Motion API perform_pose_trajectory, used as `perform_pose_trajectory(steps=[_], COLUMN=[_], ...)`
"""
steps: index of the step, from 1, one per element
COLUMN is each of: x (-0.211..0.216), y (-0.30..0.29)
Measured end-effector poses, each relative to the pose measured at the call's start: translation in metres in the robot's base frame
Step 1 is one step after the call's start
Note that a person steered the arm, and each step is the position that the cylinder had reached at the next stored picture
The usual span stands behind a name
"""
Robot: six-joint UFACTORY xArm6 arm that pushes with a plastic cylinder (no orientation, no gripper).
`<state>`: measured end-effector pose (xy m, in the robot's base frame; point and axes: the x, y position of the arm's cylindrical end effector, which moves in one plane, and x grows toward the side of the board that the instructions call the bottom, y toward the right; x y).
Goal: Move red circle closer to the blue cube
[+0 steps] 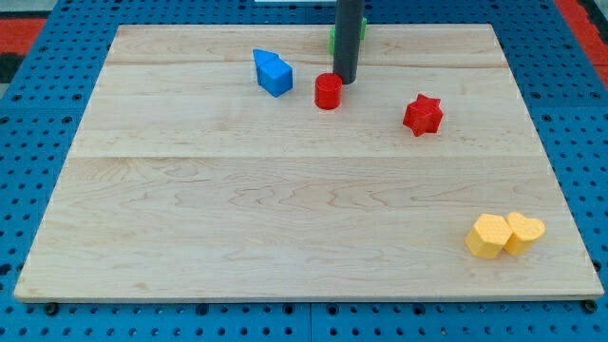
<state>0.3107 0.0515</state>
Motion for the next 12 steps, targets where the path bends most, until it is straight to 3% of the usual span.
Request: perform_pose_trajectory(steps=[1, 3, 4, 7, 9, 12], x=[0.004, 0.013, 0.013, 0.013, 0.043, 0.047], y=[0.011, 0.096, 0.098, 0.033, 0.021, -0.019])
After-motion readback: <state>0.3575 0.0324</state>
